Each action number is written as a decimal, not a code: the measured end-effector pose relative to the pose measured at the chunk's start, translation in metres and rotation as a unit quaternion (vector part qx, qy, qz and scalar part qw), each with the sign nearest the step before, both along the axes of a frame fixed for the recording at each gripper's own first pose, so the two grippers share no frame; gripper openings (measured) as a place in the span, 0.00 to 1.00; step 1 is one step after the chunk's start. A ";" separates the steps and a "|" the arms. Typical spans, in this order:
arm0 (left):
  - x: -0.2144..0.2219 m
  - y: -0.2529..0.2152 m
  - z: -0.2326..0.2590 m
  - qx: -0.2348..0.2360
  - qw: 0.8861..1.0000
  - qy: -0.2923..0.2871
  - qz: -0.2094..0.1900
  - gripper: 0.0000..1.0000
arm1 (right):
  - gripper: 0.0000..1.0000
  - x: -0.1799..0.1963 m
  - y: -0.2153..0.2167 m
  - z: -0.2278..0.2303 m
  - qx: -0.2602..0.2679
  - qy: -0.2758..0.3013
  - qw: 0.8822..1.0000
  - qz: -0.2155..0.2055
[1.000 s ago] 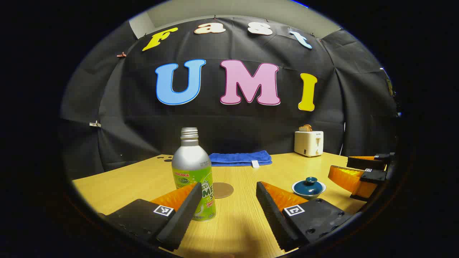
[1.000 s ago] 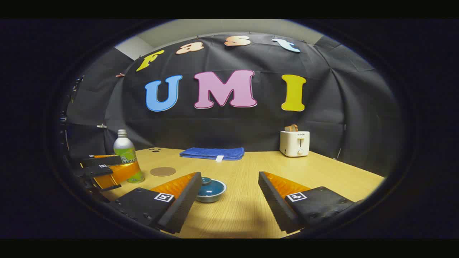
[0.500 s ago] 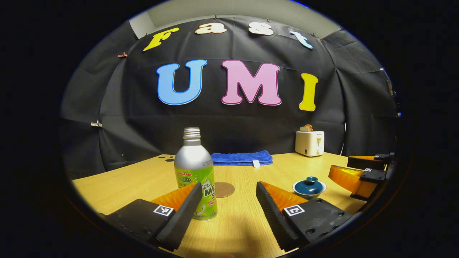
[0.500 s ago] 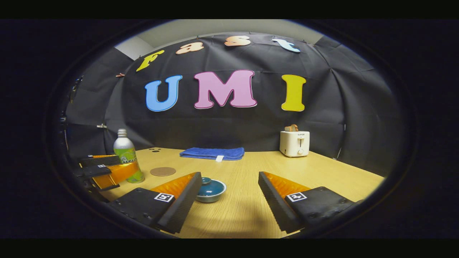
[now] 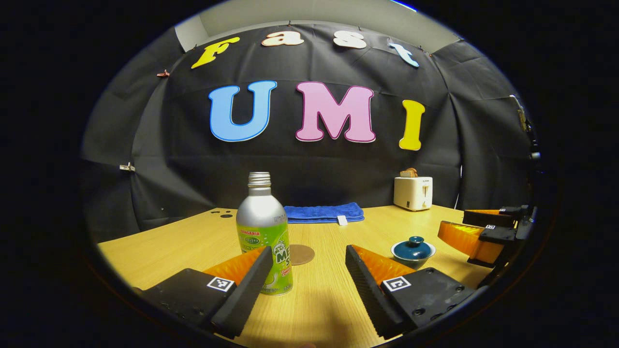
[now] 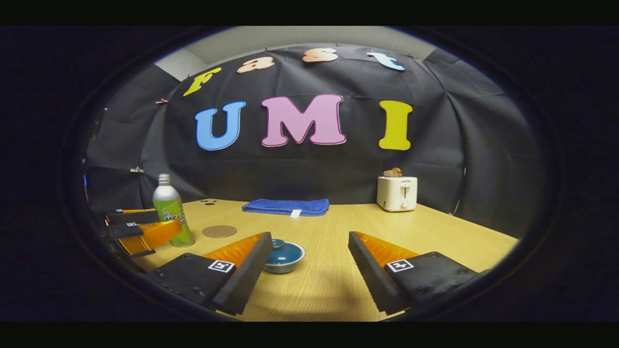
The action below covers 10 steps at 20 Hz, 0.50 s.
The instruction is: Open the teacup lid with one hand, grasp the water bottle and pour water into the teacup with the other hand; after pouring, place the water bottle on the coaster and then close the teacup lid.
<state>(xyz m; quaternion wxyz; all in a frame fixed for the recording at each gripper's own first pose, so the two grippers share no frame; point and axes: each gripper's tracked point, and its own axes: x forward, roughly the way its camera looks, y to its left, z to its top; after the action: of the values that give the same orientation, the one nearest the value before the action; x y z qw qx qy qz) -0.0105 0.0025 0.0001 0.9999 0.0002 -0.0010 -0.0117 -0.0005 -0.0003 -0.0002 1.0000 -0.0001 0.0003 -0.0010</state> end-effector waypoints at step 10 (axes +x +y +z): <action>-0.005 -0.001 0.000 0.000 1.000 0.000 -0.020 0.96 | 0.98 0.003 0.009 -0.002 -0.002 0.004 1.000 -0.003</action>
<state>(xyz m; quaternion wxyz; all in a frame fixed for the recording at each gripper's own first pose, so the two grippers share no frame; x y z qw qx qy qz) -0.0154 0.0011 -0.0003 0.9995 0.0007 -0.0007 -0.0319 0.0025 0.0082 -0.0018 1.0000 -0.0021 0.0038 -0.0041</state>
